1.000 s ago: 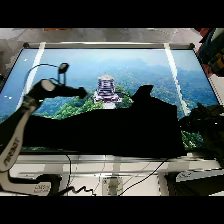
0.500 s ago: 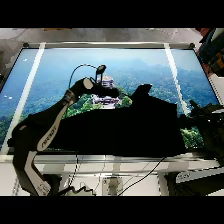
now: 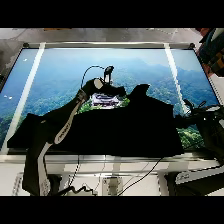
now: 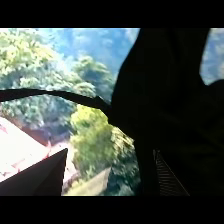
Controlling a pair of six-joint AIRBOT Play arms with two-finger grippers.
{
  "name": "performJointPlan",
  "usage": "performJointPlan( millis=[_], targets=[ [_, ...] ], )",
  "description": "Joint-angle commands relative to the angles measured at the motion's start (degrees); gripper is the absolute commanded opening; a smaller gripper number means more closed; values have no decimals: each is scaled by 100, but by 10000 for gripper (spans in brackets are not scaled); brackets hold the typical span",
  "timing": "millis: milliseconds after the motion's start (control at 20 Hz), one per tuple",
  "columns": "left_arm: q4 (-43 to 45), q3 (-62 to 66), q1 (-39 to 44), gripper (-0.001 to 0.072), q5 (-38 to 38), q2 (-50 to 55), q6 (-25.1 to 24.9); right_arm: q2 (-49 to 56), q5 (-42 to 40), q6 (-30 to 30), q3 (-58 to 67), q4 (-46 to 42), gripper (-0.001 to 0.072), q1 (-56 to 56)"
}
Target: Fold the clothes and pants, and hang the long-sleeved shirts on hangers.
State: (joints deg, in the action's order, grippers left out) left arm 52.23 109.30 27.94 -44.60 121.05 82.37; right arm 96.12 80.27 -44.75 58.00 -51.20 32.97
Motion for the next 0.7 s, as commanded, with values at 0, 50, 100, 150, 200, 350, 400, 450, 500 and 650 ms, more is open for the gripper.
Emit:
performJointPlan(
  millis=[0,50,100,150,200,350,400,450,500,650],
  targets=[
    [-4,254,79,574,68,393,229,-4,31,11,2,-46,23,-234],
    [-7,286,125,573,175,452,229,-4,28,11,2,-46,24,-302],
    [-9,315,162,574,398,487,229,-4,31,11,2,-48,24,-376],
    [-9,326,205,573,763,492,229,-4,31,11,2,-48,24,-435],
    [-7,350,238,574,1117,492,227,-4,31,11,2,-48,24,-490],
    [42,549,315,574,1893,570,39,-4,31,11,4,-33,24,-564],
    [120,649,330,574,1939,647,-33,-4,33,11,2,-33,24,-564],
    [273,719,354,574,1985,728,-35,-4,33,11,4,-33,24,-564],
    [334,726,387,574,2020,793,-35,-4,33,11,2,-33,23,-564],
    [170,728,463,572,2168,881,57,-4,46,7,2,-17,24,-564]
  ],
)
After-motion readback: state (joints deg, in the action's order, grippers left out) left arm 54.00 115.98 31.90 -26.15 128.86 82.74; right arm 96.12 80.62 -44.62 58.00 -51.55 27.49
